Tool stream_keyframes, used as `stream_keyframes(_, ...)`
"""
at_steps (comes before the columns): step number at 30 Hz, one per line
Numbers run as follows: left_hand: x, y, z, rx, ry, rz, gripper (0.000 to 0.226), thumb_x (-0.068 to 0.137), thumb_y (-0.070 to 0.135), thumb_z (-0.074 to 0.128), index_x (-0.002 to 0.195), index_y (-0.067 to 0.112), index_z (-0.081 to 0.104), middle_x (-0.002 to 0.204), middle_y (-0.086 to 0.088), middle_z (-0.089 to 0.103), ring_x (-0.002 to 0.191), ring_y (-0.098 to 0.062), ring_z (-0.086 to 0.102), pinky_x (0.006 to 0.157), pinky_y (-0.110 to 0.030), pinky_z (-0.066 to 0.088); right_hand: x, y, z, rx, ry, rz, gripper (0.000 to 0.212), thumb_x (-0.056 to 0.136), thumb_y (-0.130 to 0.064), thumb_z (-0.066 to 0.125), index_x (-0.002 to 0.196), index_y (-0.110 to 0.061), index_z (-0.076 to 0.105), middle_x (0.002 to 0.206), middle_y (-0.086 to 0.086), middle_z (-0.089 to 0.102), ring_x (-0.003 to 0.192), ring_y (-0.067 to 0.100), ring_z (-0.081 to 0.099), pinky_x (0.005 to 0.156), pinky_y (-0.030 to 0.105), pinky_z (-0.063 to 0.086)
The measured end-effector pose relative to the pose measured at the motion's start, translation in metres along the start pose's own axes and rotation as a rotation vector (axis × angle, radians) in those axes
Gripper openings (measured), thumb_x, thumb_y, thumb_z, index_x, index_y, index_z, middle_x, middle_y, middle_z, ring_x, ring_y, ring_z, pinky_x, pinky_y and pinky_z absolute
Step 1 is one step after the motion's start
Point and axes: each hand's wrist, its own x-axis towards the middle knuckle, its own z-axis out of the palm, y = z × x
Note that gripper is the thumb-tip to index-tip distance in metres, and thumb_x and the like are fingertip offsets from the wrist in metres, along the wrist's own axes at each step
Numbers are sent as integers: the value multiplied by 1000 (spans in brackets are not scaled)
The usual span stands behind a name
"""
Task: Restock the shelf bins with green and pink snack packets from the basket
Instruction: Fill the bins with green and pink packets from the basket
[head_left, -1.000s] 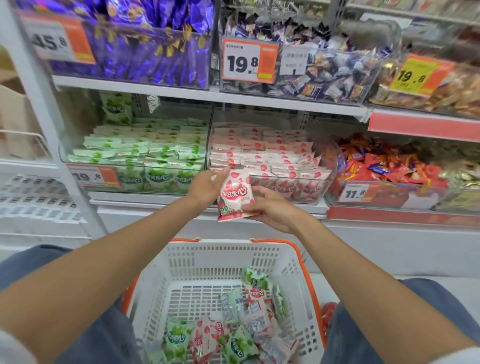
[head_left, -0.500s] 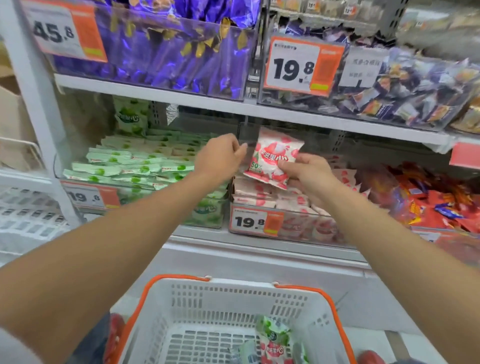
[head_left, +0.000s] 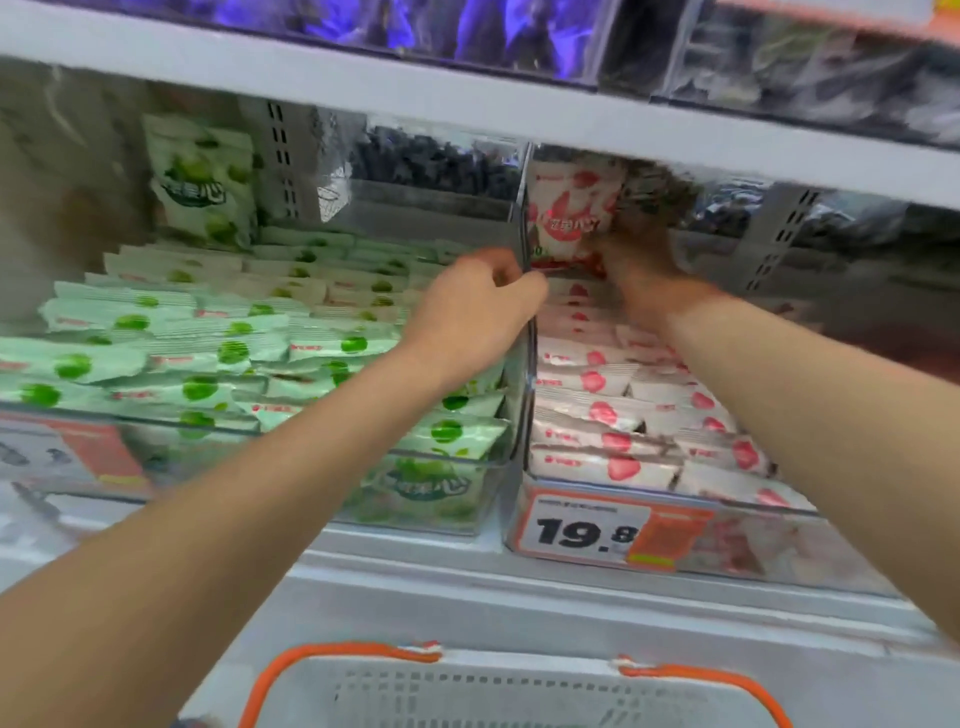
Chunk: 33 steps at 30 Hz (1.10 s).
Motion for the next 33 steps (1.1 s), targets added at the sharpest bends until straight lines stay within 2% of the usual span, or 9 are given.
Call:
stream_keyframes(5,-1,0,1,-42,7,-20,27,90,34,57,71,16,53,54,4,45,56,-16,43,53,-32,28,2,4,2,-172,138,-46,35,89,-14,62,124,-12,61,123,6,65,113,19,61,90,21,47)
stream_keyframes(7,-2,0,1,-52,7,-22,26,90,34,57,72,16,53,54,5,45,56,-16,43,53,-32,28,4,6,3,-146,156,-44,43,86,-15,67,127,-11,54,126,7,62,113,19,61,92,22,48)
stream_keyframes(10,-2,1,1,-60,5,-22,26,90,34,56,76,13,56,55,5,45,56,-15,43,53,-31,29,3,8,5,-126,180,-28,41,82,-17,72,118,-11,55,118,7,64,108,20,62,89,26,51)
stream_keyframes(13,-2,1,0,-70,-3,-24,26,90,33,56,78,10,56,55,5,44,55,-15,42,53,-31,29,-1,9,1,-139,194,2,42,83,-22,73,118,-11,52,120,5,62,109,18,60,82,20,44)
stream_keyframes(18,-5,8,-4,-27,-7,-63,25,91,35,58,77,14,54,61,3,48,60,-16,45,56,-30,32,-27,-5,-15,-322,180,-14,33,88,-22,67,119,-15,57,122,4,63,111,20,59,82,20,41)
stream_keyframes(21,-20,19,-8,57,60,-72,29,92,38,58,73,18,49,63,3,50,62,-18,49,59,-31,37,-67,-15,-34,-463,24,-93,15,92,-18,59,106,-17,65,103,2,66,95,21,62,81,28,48)
stream_keyframes(26,-95,52,-10,230,159,-19,17,88,28,53,75,17,53,66,3,60,66,-21,58,58,-33,43,-161,-33,-79,-429,-2,-249,12,86,-10,58,79,-20,61,66,-11,54,64,7,53,61,23,34)
stream_keyframes(30,-169,51,4,337,-8,-88,15,83,27,55,73,18,50,68,3,58,71,-23,56,59,-33,40,-238,-17,-98,-387,43,-307,7,80,-12,59,76,-18,58,64,-7,52,64,15,51,56,30,36)
stream_keyframes(33,-213,21,18,442,-350,-298,16,85,29,57,74,18,54,80,-3,66,81,-26,63,70,-32,50,-291,31,-96,-471,-160,-255,4,82,-12,57,80,-15,59,66,-3,57,66,20,54,59,33,41)
